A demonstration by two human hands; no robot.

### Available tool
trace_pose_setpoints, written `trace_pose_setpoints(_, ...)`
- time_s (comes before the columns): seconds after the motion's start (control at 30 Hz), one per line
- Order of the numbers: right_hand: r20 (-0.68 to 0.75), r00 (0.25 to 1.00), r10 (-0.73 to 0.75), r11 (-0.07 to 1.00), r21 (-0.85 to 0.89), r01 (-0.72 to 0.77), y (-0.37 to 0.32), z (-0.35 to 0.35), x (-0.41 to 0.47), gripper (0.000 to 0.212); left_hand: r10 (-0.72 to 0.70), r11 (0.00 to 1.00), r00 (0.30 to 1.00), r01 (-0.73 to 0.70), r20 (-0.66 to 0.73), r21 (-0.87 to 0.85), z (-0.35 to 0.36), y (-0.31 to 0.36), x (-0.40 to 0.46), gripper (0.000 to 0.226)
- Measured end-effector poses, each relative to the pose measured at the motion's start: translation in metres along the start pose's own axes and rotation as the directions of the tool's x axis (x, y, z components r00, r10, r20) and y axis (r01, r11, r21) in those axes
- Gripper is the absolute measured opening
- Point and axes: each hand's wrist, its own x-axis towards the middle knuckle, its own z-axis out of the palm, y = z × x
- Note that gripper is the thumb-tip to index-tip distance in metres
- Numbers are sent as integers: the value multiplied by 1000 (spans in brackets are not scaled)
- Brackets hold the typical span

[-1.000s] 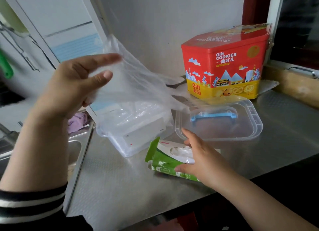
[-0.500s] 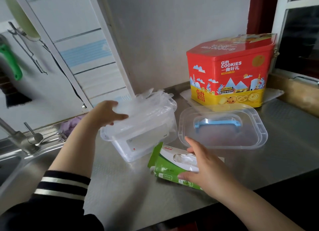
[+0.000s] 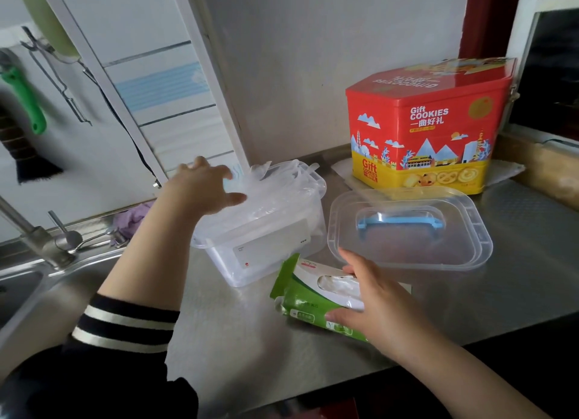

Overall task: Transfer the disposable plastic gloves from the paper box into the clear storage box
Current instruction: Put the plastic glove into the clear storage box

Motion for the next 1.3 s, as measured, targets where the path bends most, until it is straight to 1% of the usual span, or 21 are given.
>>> trace_pose_setpoints(0.03,2,1000,1,1000,-6,-1,0,0,0,96,89,993,990,-80,107,-90,2,7,4,73)
trace_pose_setpoints(0.1,10,1000,0,1000,-17,0,-2,-1,0,94,256,950,927,-187,276,-251,8,23,12,72)
trace_pose_setpoints(0.17,19,1000,2,1000,-21,-2,-3,-2,0,94,319,921,877,-197,360,-335,19,39,20,65)
trace_pose_setpoints(0.27,20,1000,1,1000,-22,-1,-2,-1,1,94,246,921,850,-54,467,-386,40,51,37,63)
trace_pose_setpoints(0.33,22,1000,2,1000,-21,-1,-2,-1,1,93,169,932,813,52,558,-358,54,51,46,76)
trace_pose_setpoints(0.37,25,1000,6,1000,-19,-6,-2,-1,1,93,166,944,786,48,595,-327,61,50,52,82)
trace_pose_setpoints(0.47,21,1000,10,1000,-7,-10,-2,-2,1,93,171,947,757,50,631,-317,68,50,57,64)
trace_pose_setpoints(0.57,18,1000,12,1000,-18,-12,-2,-1,1,91,270,937,761,-68,589,-342,60,45,58,64)
trace_pose_setpoints(0.67,14,1000,21,999,-29,-20,-2,0,1,83,370,915,847,-262,382,-306,26,35,46,44)
trace_pose_setpoints(0.73,8,999,32,999,-32,-32,-2,-1,1,75,418,889,900,-376,126,-262,2,33,29,36)
trace_pose_setpoints(0.77,-3,999,35,999,-30,-35,-2,0,1,69,406,874,913,-402,-45,-272,-4,34,19,31)
trace_pose_setpoints(0.8,-27,999,31,999,-22,-32,-2,0,1,60,372,848,897,-433,-238,-305,-6,37,7,25)
trace_pose_setpoints(0.83,-56,998,27,1000,-5,-28,-2,1,2,49,326,802,852,-478,-409,-358,-5,43,-7,21)
trace_pose_setpoints(0.87,-87,996,20,1000,18,-19,-3,0,3,38,295,724,807,-539,-512,-432,-3,49,-22,17)
trace_pose_setpoints(0.9,-102,994,28,999,37,-25,-3,0,3,27,299,593,794,-590,-530,-548,2,56,-37,14)
trace_pose_setpoints(0.97,-133,991,20,999,37,-16,-5,-2,8,11,448,332,802,-560,-395,-759,11,63,-62,17)
trace_pose_setpoints(1.0,-124,992,25,999,22,-23,-2,-2,10,6,565,308,779,-504,-271,-807,25,67,-68,24)
trace_pose_setpoints(1.07,-94,995,36,999,27,-34,0,1,14,12,691,467,719,-519,-71,-716,58,70,-72,49)
trace_pose_setpoints(1.13,-61,998,33,998,61,-30,3,4,17,19,702,560,712,-541,12,-627,90,73,-70,70)
trace_pose_setpoints(1.2,-9,1000,26,998,63,-25,3,3,20,22,694,565,717,-487,65,-666,109,75,-70,80)
trace_pose_setpoints(1.3,104,993,54,997,42,-58,0,-5,28,21,674,520,736,-414,61,-747,122,75,-66,84)
